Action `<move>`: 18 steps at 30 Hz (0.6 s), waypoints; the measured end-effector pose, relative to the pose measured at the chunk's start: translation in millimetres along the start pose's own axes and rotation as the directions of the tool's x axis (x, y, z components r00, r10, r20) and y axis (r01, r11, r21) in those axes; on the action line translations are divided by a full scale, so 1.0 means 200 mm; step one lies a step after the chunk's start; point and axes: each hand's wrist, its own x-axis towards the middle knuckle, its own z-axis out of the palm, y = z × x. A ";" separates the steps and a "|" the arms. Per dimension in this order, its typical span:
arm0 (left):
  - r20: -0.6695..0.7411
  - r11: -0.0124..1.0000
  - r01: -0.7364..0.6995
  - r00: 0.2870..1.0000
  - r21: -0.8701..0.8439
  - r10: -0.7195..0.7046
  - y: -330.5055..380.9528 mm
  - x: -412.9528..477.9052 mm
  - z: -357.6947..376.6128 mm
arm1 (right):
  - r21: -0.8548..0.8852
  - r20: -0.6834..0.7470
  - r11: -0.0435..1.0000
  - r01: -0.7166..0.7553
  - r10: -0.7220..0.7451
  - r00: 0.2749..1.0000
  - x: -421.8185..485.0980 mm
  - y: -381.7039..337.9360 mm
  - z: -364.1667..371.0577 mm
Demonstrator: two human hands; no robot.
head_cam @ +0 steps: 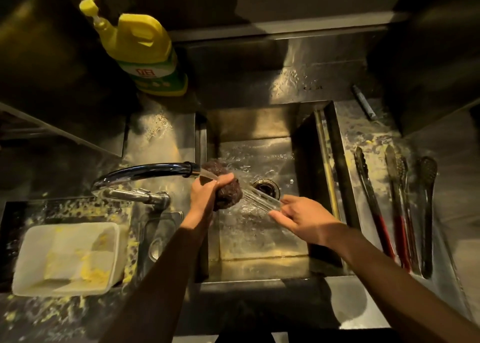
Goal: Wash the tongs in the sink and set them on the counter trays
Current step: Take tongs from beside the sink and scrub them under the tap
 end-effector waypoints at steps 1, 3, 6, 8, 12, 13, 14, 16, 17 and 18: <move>-0.049 0.995 0.047 0.997 -0.089 -0.051 0.00 0.00 0.01 | -0.076 -0.028 0.997 0.021 -0.024 0.999 0.02 0.00 -0.01; -0.048 0.980 0.112 0.991 -0.163 -0.122 -0.01 0.00 0.02 | -0.188 -0.054 0.980 0.069 -0.081 0.995 0.06 0.01 -0.03; -0.059 0.998 0.060 0.996 -0.035 -0.062 0.00 0.00 0.00 | -0.224 0.017 0.967 0.120 -0.119 0.993 0.04 0.03 -0.09; -0.136 1.000 -0.027 0.990 -0.015 0.025 0.03 0.00 0.01 | -0.174 0.027 0.979 0.104 -0.101 0.995 0.04 0.02 -0.11; -0.262 0.928 -0.034 0.962 -0.370 -0.070 0.05 -0.05 0.14 | 0.117 -0.040 0.993 0.024 -0.019 0.999 0.08 -0.07 -0.01; -0.264 0.924 -0.025 0.961 -0.382 -0.084 0.05 -0.04 0.16 | 0.181 -0.045 0.983 0.011 -0.003 0.999 0.08 -0.08 0.03; -0.259 0.958 -0.041 0.965 -0.282 -0.035 0.05 -0.05 0.15 | 0.206 -0.043 0.978 0.006 0.003 0.999 0.06 -0.08 0.07; -0.167 0.990 -0.126 0.977 0.064 0.135 0.05 -0.06 0.09 | 0.134 -0.015 0.991 -0.004 0.006 1.000 0.01 -0.03 0.07; -0.087 0.956 -0.188 0.974 0.227 0.212 0.05 -0.07 0.06 | 0.069 0.005 0.998 -0.009 0.009 1.000 -0.01 -0.01 0.05; -0.004 0.913 -0.258 0.962 0.316 0.273 0.04 -0.07 0.02 | 0.006 0.014 1.000 -0.012 0.012 1.000 -0.02 0.02 0.02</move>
